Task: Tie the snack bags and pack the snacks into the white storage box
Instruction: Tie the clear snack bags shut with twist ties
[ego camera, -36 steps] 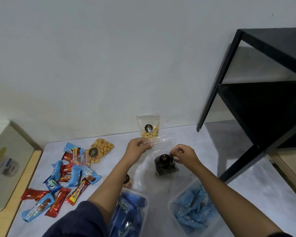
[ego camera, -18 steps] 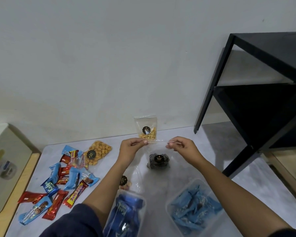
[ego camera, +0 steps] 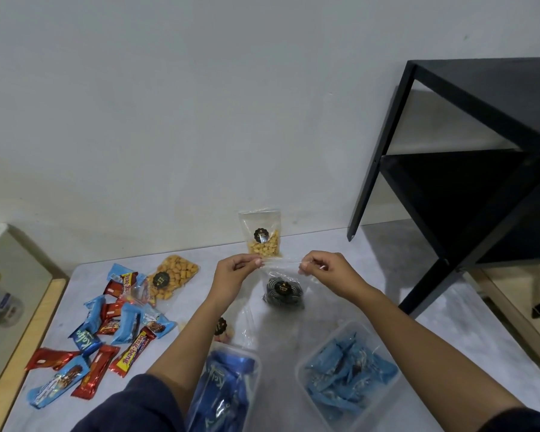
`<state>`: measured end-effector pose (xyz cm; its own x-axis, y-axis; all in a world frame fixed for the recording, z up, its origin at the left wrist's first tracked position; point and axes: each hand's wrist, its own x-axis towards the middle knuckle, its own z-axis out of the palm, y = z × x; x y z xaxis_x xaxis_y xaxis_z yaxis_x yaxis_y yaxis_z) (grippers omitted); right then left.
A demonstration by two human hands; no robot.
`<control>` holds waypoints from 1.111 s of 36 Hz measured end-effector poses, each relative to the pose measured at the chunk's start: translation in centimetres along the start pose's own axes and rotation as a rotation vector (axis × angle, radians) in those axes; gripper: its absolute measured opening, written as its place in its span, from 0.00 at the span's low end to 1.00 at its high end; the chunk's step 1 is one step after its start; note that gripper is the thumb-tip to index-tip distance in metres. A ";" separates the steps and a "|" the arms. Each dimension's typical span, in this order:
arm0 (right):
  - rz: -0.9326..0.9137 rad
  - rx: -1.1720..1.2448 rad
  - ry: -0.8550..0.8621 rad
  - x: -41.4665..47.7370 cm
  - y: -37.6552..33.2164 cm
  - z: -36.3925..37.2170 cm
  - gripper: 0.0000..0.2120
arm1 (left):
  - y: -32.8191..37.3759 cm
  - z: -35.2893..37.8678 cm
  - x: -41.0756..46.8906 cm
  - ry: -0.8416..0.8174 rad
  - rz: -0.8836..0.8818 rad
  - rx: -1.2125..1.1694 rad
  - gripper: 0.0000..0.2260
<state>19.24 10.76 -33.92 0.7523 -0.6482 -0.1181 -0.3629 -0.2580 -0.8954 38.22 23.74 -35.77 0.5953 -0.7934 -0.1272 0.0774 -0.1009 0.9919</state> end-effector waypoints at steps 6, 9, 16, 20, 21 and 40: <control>0.004 0.044 0.020 0.1 -0.2 0.0 0.06 | 0.6 0.0 -0.2 0.044 0.034 0.006 0.07; -0.002 0.050 0.031 0.2 -0.2 -0.1 0.06 | 0.8 -0.1 -0.1 0.033 0.036 0.028 0.08; -0.013 -0.003 0.049 0.4 -0.2 -0.2 0.06 | 0.9 -0.2 -0.4 0.013 0.045 0.035 0.08; -0.026 -0.041 0.079 0.4 -0.3 0.0 0.05 | 1.0 -0.1 -0.5 0.006 0.048 0.027 0.07; -0.027 -0.062 0.088 0.4 -0.2 0.1 0.06 | 1.0 -0.1 -0.5 0.008 0.051 0.028 0.07; -0.076 -0.145 0.084 1.0 -1.4 0.4 0.09 | 1.1 0.3 -0.2 -0.011 0.040 0.045 0.04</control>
<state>20.68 10.79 -33.00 0.7342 -0.6789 -0.0105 -0.3869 -0.4056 -0.8281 37.88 23.61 -34.62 0.5884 -0.8039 -0.0872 0.0171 -0.0954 0.9953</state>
